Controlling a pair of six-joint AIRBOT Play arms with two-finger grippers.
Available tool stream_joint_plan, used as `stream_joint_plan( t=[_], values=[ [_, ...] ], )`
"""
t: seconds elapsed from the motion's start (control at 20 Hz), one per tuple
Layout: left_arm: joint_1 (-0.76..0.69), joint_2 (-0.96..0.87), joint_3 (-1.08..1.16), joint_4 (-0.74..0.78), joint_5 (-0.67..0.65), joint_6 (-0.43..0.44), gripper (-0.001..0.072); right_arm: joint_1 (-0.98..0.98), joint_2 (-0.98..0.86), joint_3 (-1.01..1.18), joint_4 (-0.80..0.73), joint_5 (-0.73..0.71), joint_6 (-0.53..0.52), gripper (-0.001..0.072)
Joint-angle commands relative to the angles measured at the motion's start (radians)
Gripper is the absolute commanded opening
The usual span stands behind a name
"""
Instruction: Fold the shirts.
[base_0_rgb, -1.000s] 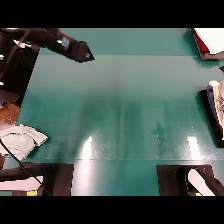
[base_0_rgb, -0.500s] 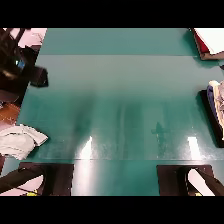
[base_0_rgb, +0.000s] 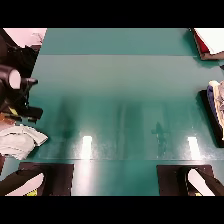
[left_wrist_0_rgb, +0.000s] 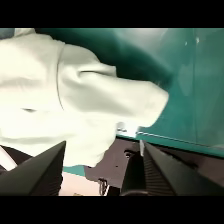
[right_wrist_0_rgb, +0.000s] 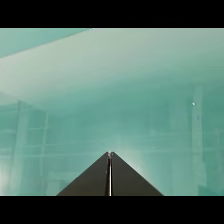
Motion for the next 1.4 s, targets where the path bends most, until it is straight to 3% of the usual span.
stream_joint_plan(
  t=[0.0, 0.4, 0.45, 0.55, 0.6, 0.8, 0.95, 1.1, 1.35],
  values=[
    [0.083, 0.005, -0.153, 0.023, 0.094, -0.017, 0.0573, 0.0, 0.0, 0.0, 0.0, 0.007, -0.006, 0.0016],
    [0.238, 0.005, -0.205, 0.032, 0.285, -0.016, 0.0569, 0.0, 0.001, 0.0, 0.003, 0.027, -0.005, 0.0016],
    [0.238, 0.005, -0.214, 0.031, 0.291, -0.016, 0.0495, 0.0, 0.001, 0.0, 0.004, 0.028, -0.005, 0.0016],
    [0.238, 0.005, -0.241, 0.024, 0.289, -0.016, 0.0224, 0.0, 0.001, 0.0, 0.007, 0.036, -0.005, 0.0016],
    [0.238, 0.005, -0.254, 0.024, 0.289, -0.014, 0.0036, 0.0, 0.001, 0.0, 0.008, 0.039, -0.005, 0.0016],
    [0.211, 0.031, -0.174, 0.003, 0.285, 0.046, 0.0027, 0.0, 0.001, 0.0, 0.01, 0.035, -0.005, 0.0016],
    [0.049, 0.068, 0.108, -0.047, 0.288, 0.205, 0.0027, 0.0, 0.001, 0.001, 0.019, 0.007, -0.003, 0.0016],
    [-0.156, 0.066, 0.46, -0.223, 0.334, 0.373, 0.0027, 0.0, 0.001, 0.001, 0.112, -0.03, -0.003, 0.0016],
    [-0.418, 0.009, 0.859, -0.389, 0.373, 0.418, 0.0027, 0.0, 0.001, 0.001, 0.194, -0.094, -0.003, 0.0016]
  ],
)
